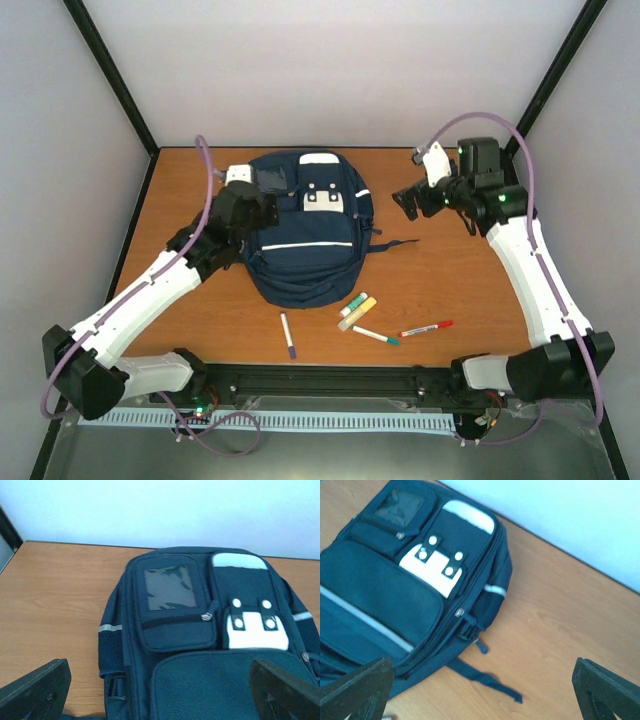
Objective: Pack the student bag
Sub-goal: Move the student bag to the center of the board.
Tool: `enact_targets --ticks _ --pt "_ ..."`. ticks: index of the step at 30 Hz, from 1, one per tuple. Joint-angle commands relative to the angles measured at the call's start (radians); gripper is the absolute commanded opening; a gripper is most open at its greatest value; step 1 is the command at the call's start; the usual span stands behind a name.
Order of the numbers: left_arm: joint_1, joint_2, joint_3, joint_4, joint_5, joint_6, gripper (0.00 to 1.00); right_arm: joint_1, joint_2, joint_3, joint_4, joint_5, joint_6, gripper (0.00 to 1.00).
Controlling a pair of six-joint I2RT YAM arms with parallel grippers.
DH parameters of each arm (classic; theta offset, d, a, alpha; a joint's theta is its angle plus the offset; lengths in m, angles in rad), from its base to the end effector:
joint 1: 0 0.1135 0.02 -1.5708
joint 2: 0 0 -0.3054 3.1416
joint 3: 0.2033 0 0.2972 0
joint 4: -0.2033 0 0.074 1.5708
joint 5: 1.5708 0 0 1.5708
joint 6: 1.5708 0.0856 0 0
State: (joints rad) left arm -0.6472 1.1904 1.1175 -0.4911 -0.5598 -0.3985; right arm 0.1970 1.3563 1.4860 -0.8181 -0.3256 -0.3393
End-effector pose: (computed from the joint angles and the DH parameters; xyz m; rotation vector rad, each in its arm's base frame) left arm 0.2868 -0.1598 0.3574 -0.0666 2.0402 -0.0523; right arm 0.3434 0.0965 0.4105 -0.7561 2.1003 0.2899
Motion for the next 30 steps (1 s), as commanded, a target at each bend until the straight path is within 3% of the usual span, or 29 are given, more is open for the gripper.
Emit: enact_targets --ticks 1,3,7,12,15,19,24,30 --pt "0.115 0.003 0.032 -0.01 0.107 -0.074 1.0 -0.001 -0.114 -0.224 0.151 -0.069 0.017 1.0" --pt "0.153 0.016 0.028 -0.001 0.179 -0.113 1.0 -0.001 -0.166 -0.317 0.194 -0.104 0.006 1.0" --pt "0.176 0.055 0.03 -0.016 0.126 -0.213 1.0 -0.001 -0.203 -0.427 0.228 -0.079 0.027 1.0" --pt "0.202 0.203 0.161 -0.188 0.111 -0.222 1.0 -0.005 -0.28 -0.609 0.383 -0.152 0.038 1.0" --pt "0.275 0.184 0.091 -0.064 0.134 -0.289 1.0 -0.005 -0.29 -0.693 0.393 -0.205 -0.082 1.0" --pt "0.361 0.256 0.099 0.057 0.24 -0.3 1.0 -0.018 -0.3 -0.722 0.376 -0.252 -0.098 1.0" --pt "0.399 0.424 0.115 0.222 0.317 -0.267 1.0 -0.025 -0.364 -0.747 0.425 -0.206 -0.11 1.0" --pt "0.411 0.562 0.131 0.303 0.453 -0.23 1.0 -0.063 -0.4 -0.768 0.442 -0.236 -0.099 1.0"
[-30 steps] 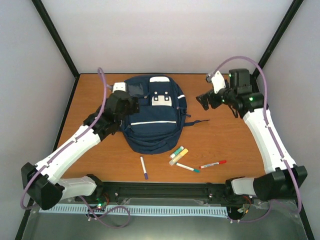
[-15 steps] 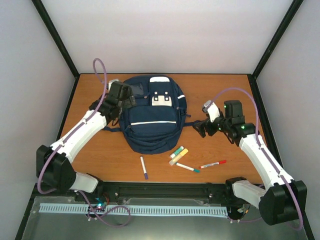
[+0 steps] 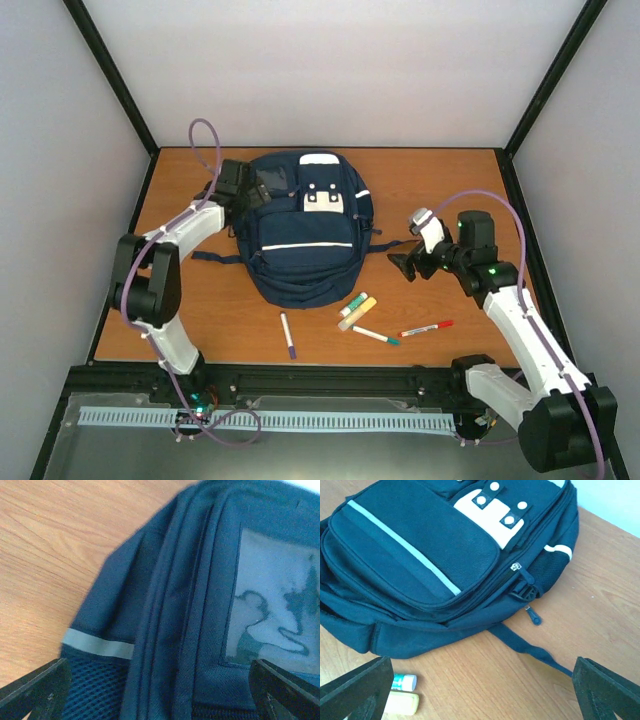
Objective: Pack the student bag
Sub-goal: Move the student bag to the center of the board.
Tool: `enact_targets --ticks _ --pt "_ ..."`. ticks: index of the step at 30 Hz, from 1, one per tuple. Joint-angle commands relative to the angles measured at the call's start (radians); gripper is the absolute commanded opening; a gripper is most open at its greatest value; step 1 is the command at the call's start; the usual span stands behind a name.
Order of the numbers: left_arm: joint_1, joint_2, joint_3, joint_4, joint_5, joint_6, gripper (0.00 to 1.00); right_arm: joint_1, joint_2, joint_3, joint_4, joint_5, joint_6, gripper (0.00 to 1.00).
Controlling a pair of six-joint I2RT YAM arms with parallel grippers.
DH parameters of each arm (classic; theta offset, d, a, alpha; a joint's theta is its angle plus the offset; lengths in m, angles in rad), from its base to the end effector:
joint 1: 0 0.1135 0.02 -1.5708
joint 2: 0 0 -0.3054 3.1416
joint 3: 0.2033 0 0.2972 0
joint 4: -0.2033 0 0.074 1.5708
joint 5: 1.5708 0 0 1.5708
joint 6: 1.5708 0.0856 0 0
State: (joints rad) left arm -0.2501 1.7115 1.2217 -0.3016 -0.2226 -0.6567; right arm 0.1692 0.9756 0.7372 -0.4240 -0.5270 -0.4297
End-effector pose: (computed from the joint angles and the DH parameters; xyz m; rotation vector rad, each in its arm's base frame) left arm 0.4490 -0.0952 0.2199 -0.5783 2.2727 -0.1861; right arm 0.2515 0.0866 0.2649 -0.9026 1.9660 0.4377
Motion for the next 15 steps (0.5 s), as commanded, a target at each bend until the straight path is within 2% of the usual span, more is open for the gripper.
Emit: enact_targets --ticks 1,4,7,15 --pt "0.014 0.053 0.019 0.14 0.152 0.043 1.0 -0.044 -0.014 -0.016 0.039 -0.056 -0.01 1.0" --pt "0.012 0.119 0.046 0.185 0.305 0.065 0.99 -0.053 0.02 0.016 -0.033 -0.152 -0.094 1.0" --pt "-0.011 0.218 0.164 0.11 0.373 0.077 0.96 -0.054 0.033 0.048 -0.069 -0.154 -0.125 1.0" --pt "-0.107 0.397 0.427 0.055 0.347 0.108 0.96 -0.054 0.012 0.022 -0.02 -0.063 -0.117 1.0"
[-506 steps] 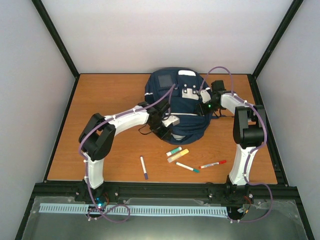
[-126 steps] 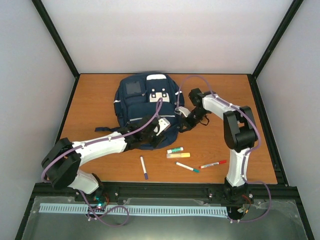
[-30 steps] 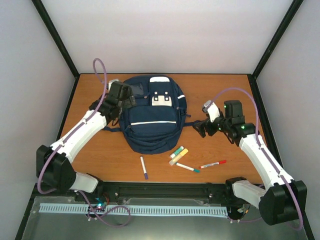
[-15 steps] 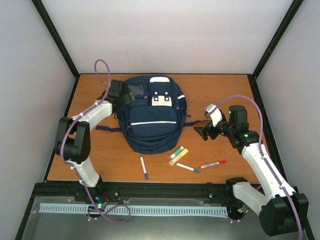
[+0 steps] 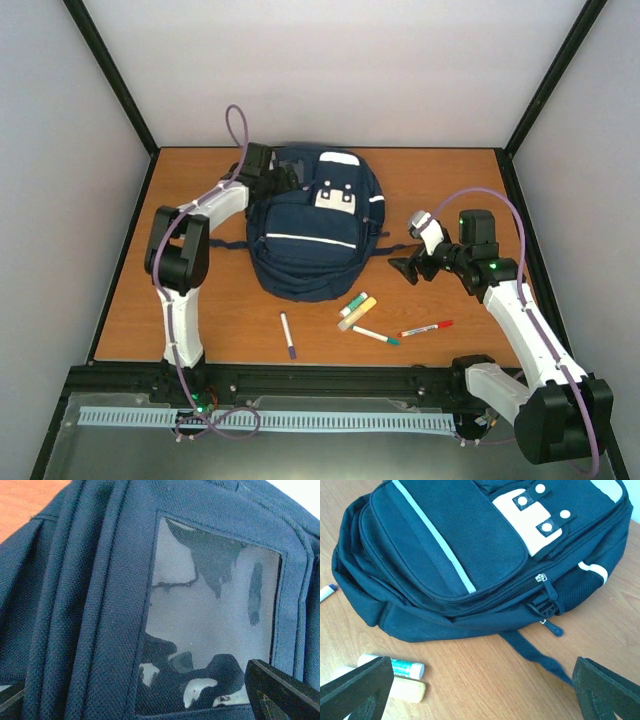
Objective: Pack the student bag
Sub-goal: Move the student bag to the center of the board.
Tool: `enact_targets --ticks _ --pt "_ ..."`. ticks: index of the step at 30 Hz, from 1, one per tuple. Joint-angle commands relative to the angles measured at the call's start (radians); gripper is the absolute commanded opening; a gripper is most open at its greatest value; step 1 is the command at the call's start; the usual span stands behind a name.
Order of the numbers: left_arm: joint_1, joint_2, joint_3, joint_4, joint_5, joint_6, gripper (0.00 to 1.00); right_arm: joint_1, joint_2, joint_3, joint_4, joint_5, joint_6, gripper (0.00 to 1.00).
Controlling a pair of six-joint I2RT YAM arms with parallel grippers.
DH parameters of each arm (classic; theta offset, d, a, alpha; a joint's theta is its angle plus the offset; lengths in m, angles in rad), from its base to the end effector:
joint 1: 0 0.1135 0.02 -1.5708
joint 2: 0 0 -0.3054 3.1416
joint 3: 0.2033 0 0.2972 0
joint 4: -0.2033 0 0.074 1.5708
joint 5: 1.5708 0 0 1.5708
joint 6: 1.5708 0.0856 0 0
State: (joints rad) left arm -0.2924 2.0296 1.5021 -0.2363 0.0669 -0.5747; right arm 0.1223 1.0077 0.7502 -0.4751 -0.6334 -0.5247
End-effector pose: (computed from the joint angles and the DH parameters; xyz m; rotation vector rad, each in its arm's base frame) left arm 0.5270 -0.1646 0.1824 -0.3023 2.3698 -0.5010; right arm 0.2519 0.0820 0.2600 -0.9857 1.9478 0.5013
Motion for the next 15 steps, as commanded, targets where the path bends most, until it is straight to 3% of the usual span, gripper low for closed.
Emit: enact_targets --ticks 1,7,10,13,15 --pt "-0.069 0.095 0.191 -0.035 0.049 0.027 0.99 -0.008 -0.027 0.009 0.043 0.082 -0.011 1.0" --pt "-0.072 0.025 0.287 -0.212 0.006 0.054 1.0 -0.029 -0.116 -0.031 0.149 0.33 0.11 1.0" --pt "-0.103 -0.069 0.312 -0.417 -0.095 0.051 1.0 -0.04 -0.172 -0.084 0.198 0.309 0.141 1.0" --pt "-0.198 -0.231 0.224 -0.454 -0.313 0.129 1.0 -0.045 -0.163 -0.087 0.214 0.287 0.195 1.0" --pt "-0.235 -0.349 0.1 -0.392 -0.324 0.175 1.0 -0.047 -0.125 -0.059 0.181 0.296 0.214 1.0"
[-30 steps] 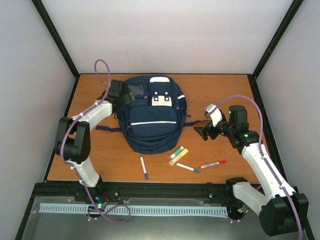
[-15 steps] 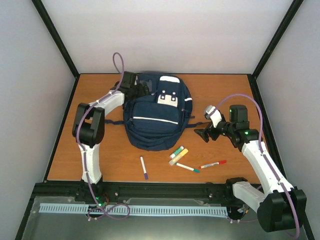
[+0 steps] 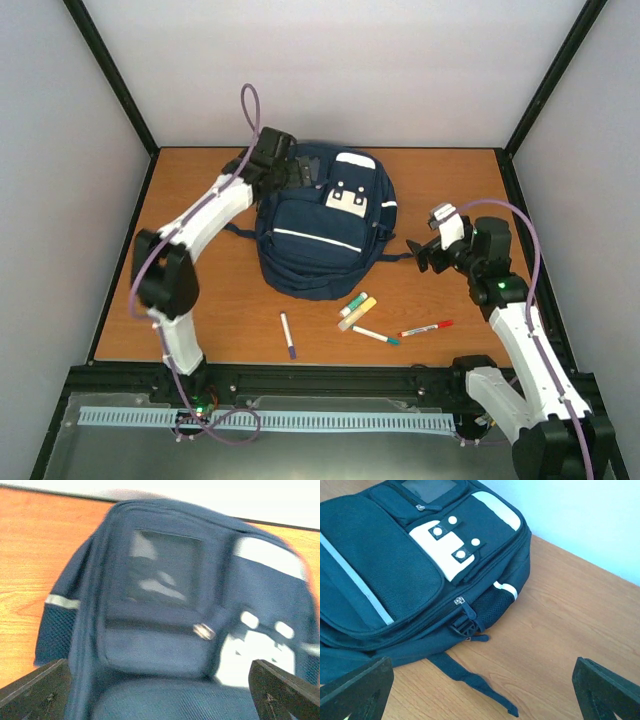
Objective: Pack the student bag
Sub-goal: Move the student bag to the center of the board.
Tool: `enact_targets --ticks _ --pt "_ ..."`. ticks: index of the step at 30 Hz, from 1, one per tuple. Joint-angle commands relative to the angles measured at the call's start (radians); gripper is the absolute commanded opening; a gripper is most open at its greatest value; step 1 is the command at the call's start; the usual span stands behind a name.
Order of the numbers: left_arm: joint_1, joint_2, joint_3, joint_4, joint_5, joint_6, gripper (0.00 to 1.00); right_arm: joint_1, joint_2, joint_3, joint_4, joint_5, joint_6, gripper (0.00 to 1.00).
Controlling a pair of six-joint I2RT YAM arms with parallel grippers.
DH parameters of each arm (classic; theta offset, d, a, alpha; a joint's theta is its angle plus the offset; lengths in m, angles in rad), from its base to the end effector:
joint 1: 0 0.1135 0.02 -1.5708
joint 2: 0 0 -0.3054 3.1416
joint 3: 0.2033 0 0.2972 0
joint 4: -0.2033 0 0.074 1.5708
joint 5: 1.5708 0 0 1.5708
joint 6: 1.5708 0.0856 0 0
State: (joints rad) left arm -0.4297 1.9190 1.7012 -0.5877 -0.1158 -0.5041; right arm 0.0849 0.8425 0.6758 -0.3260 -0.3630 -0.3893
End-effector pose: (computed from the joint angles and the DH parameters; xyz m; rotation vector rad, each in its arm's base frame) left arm 0.4873 -0.2125 0.2816 -0.1446 2.3871 -0.3094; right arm 0.2460 0.0514 0.2794 -0.6905 1.9129 0.1834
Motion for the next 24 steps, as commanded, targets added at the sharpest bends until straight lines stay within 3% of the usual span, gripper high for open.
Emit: enact_targets --ticks 1,4,8,12,14,16,20,24 --pt "-0.107 -0.29 -0.157 -0.013 -0.132 0.117 1.0 -0.011 0.064 0.033 0.018 0.049 0.088 1.0" --pt "-0.146 -0.454 -0.336 0.089 -0.095 0.145 1.0 -0.015 0.124 0.066 -0.018 0.076 0.077 1.0" --pt "-0.195 -0.663 -0.467 0.075 -0.17 0.102 1.0 -0.017 0.124 0.063 -0.024 0.023 0.063 1.0" --pt "-0.194 -0.77 -0.603 -0.005 -0.391 -0.044 1.0 -0.017 0.099 0.045 -0.017 -0.038 0.035 1.0" --pt "-0.195 -0.764 -0.619 -0.021 -0.445 0.06 1.0 -0.017 0.104 0.046 -0.017 -0.046 0.027 1.0" --pt "-0.184 -0.75 -0.617 -0.097 -0.562 -0.007 1.0 -0.017 0.109 0.054 -0.026 -0.054 0.021 1.0" --pt "-0.178 -0.766 -0.619 -0.217 -0.451 -0.078 0.98 -0.017 0.109 0.061 -0.06 -0.119 -0.025 1.0" --pt "-0.178 -0.85 -0.707 -0.257 -0.251 -0.13 0.82 -0.017 0.116 0.057 -0.067 -0.13 -0.052 1.0"
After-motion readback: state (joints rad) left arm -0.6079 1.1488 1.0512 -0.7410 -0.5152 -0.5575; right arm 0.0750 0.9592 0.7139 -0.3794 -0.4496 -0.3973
